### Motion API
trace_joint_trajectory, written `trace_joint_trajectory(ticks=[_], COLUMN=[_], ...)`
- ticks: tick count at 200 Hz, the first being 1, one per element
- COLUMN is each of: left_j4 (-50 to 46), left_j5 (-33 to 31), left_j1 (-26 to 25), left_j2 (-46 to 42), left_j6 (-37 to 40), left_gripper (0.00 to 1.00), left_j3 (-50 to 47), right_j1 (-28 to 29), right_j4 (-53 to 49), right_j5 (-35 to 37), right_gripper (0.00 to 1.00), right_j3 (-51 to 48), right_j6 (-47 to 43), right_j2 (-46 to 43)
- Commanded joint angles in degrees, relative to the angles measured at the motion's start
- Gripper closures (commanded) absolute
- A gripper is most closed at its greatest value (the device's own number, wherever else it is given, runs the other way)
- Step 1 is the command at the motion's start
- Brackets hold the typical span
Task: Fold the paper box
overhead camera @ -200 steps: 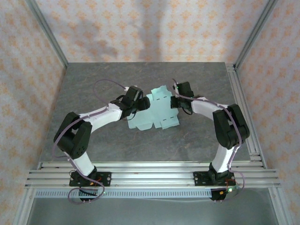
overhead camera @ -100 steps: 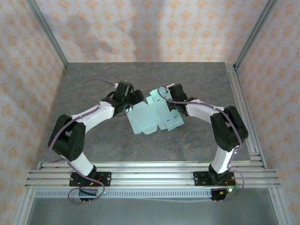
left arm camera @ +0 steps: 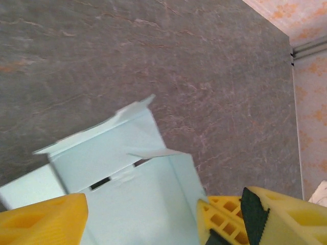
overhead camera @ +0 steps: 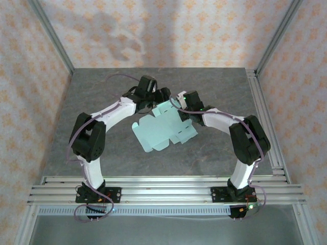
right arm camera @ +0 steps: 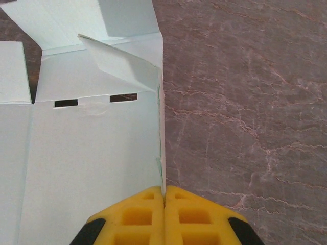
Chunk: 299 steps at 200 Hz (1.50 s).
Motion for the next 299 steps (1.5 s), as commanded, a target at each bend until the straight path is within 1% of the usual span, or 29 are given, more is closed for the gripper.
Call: trace_joint_trajectory(ticks=[1,19,38,62,79,88,103,110,127,179,198,215,229,241,257,273,299], left_j4=[-4.0,-5.7,-6.0,-6.8,-6.6,-6.6,-6.4,-6.2,-5.8,-4.9,-5.0,-5.2,-5.2,-5.3,-5.3,-5.3,-5.8], left_j5=[2.8,3.1,3.0,0.8,-1.0,-1.5,-2.2,-2.2,-2.2,-1.9,-1.7,-1.7,-1.7,-1.7,-1.6,-1.6,-1.2], left_j1=[-0.6,-0.8,-0.8,-0.7,-0.4,-0.1,0.4,0.5,0.7,0.8,0.9,0.9,0.9,0.9,1.0,1.0,1.2], left_j2=[3.5,5.9,6.5,5.0,3.1,2.1,1.6,-0.4,-0.9,-1.1,-0.9,-1.0,-0.9,-1.0,-1.0,-0.9,-0.6], left_j6=[0.6,0.7,0.9,1.6,2.0,2.2,2.3,2.2,2.1,2.0,2.2,2.3,2.4,2.3,2.3,2.3,2.5], left_gripper=[0.21,0.21,0.21,0.21,0.21,0.21,0.21,0.21,0.21,0.21,0.21,0.21,0.21,0.21,0.21,0.21,0.21], left_j3=[5.0,8.0,8.7,7.6,5.5,4.3,2.6,2.0,0.8,0.2,0.5,0.5,0.4,0.3,0.3,0.5,1.1], right_j1=[0.5,0.5,0.5,0.3,-0.2,-0.6,-1.0,-1.3,-2.1,-3.2,-3.3,-3.3,-3.2,-3.3,-3.2,-2.4,0.0], right_j4=[1.3,0.5,0.0,-7.3,-9.6,-9.8,-7.5,-6.5,-6.4,-7.3,-7.2,-6.8,-6.7,-6.5,-6.3,-7.1,-5.3], right_j5=[-2.9,-4.3,-4.8,-4.8,-4.9,-5.3,-7.3,-8.5,-10.7,-10.1,-10.3,-11.4,-12.1,-12.3,-12.0,-10.7,-4.7], right_gripper=[1.0,1.0,0.98,0.96,0.95,0.91,0.81,0.76,0.69,0.67,0.67,0.72,0.79,0.88,0.96,0.97,1.0], right_j3=[0.1,0.7,1.1,5.6,7.0,6.7,4.7,3.8,3.0,1.0,0.6,0.2,-0.1,-0.4,-0.8,-0.6,-1.8], right_j6=[-0.5,1.1,4.5,10.6,14.5,15.7,16.1,16.2,16.4,15.8,15.7,15.5,15.1,14.4,13.4,11.1,7.2], right_j2=[0.4,1.0,1.8,4.8,6.1,6.1,5.0,4.5,4.0,3.2,3.4,3.1,2.8,2.1,1.3,0.6,-1.1])
